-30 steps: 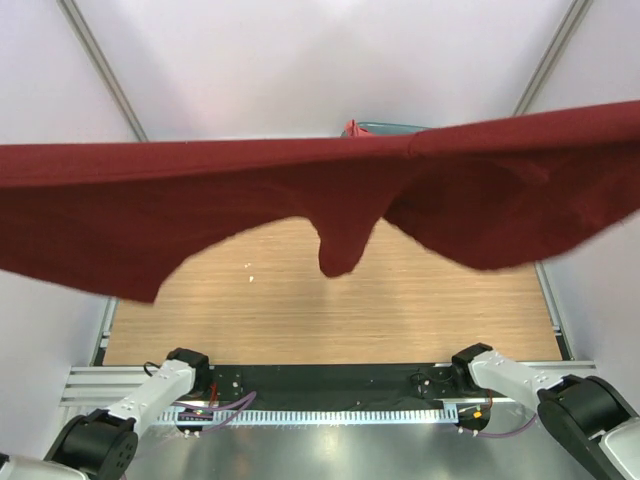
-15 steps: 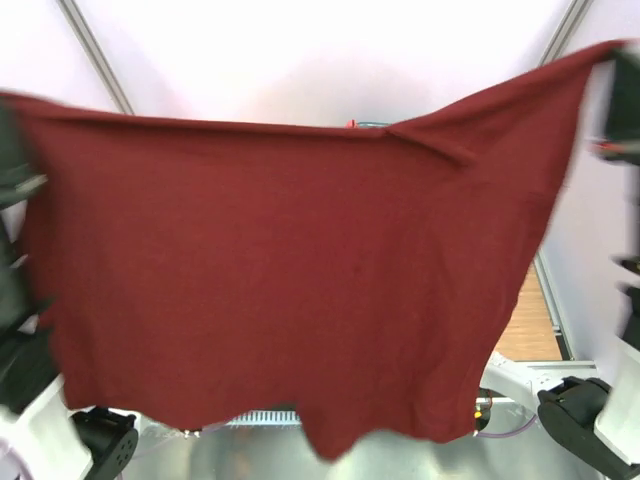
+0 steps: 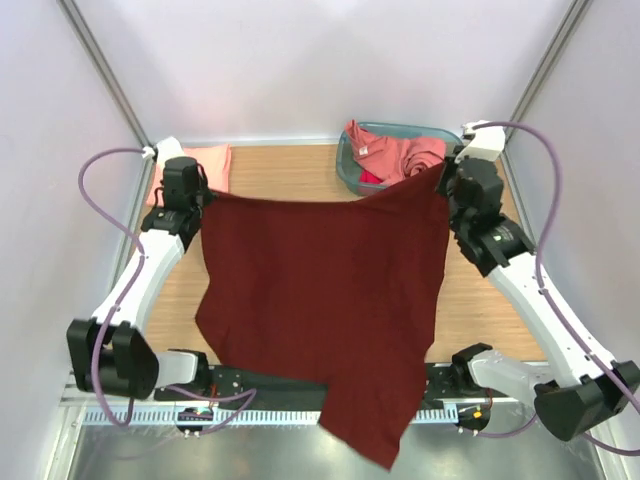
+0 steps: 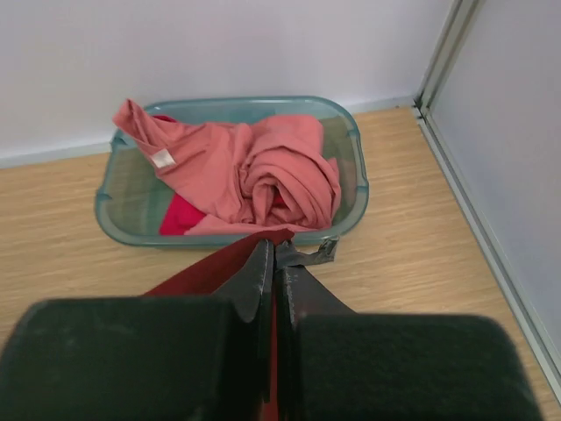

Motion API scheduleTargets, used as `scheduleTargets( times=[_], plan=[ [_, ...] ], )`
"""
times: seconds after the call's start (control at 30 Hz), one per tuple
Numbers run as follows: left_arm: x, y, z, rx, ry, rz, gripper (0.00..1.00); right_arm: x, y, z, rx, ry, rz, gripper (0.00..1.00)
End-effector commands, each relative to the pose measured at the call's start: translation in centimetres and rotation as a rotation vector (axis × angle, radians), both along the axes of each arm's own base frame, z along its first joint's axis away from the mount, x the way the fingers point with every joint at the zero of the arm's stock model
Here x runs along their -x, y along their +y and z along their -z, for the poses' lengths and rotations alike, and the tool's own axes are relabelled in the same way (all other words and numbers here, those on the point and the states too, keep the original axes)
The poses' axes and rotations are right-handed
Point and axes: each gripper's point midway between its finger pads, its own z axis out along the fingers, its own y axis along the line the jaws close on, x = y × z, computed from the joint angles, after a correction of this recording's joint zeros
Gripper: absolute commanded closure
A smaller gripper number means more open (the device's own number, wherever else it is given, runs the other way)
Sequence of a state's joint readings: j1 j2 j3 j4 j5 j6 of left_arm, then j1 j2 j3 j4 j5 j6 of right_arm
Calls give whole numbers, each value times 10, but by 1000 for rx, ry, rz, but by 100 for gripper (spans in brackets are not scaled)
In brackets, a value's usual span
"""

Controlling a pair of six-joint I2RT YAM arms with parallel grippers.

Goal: Fold and stack the t-shirts
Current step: Flatten the tshirt out

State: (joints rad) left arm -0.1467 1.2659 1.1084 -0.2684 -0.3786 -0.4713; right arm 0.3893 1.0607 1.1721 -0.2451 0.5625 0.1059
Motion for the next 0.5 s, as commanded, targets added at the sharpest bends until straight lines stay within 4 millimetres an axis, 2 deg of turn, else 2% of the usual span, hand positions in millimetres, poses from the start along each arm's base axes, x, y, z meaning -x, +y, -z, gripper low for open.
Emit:
scheduleTargets(
  times=[0.0, 0.03, 0.07, 0.13, 0.17, 0.2, 0.27, 0.3, 0.47],
  plan=[
    [-35, 18, 1, 55, -90, -45, 100, -17, -16, -18, -26, -118, 97, 99],
    [-43, 19, 10, 72, -72, -25, 100, -29, -15, -1, -5, -77, 99, 99],
    [-54, 19, 37, 67, -7, -25, 100, -35, -14, 6, 7, -57, 97, 99],
    [-68, 20, 42, 64, 9, -22, 100, -47, -11, 17, 19, -29, 83, 99],
    [-77, 18, 63, 68, 58, -5, 100, -58, -9, 32, 34, 8, 68, 99],
    [-85, 16, 62, 70, 55, 5, 100, -63, -7, 38, 45, 26, 63, 99],
    [-93, 16, 73, 76, 78, 12, 100, -76, -4, 54, 71, 72, 50, 99],
    [-98, 14, 85, 82, 103, 19, 100, -79, -2, 58, 73, 88, 36, 99],
    [-109, 12, 86, 89, 106, 28, 100, -83, 2, 69, 75, 130, 15, 99]
  ],
)
